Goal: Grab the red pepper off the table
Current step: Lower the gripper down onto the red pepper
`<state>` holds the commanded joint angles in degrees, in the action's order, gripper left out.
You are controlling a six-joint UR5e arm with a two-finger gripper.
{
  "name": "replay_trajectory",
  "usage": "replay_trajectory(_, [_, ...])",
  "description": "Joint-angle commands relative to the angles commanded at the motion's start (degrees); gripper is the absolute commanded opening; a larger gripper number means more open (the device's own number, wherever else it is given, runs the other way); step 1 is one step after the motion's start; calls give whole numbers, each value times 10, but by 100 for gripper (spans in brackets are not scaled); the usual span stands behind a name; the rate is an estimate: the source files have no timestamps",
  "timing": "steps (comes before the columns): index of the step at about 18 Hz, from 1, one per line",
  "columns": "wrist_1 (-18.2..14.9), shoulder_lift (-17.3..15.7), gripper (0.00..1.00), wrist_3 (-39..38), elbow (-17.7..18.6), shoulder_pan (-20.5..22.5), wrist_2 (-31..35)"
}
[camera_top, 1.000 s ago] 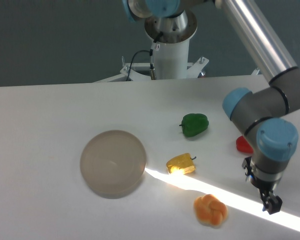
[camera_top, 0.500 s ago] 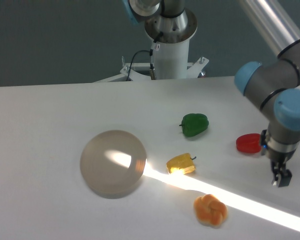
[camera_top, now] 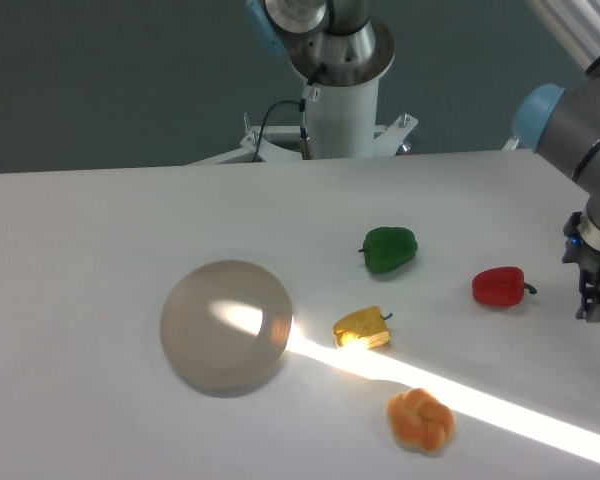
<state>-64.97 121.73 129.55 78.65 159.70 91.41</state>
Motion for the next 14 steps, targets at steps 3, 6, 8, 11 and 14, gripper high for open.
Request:
replay_trajectory(3, [19,-16,100,1,34,-4,-24])
replay_trajectory(6, [21,-30,100,-2,59,-8,-24])
replay_trajectory(8, [24,-31,100,-1,68,-10,-24])
replay_trajectory(11, [58,-33,100,-2,92,-15,-24])
replay_trajectory(14, [74,-34,100,-1,105,-18,-24])
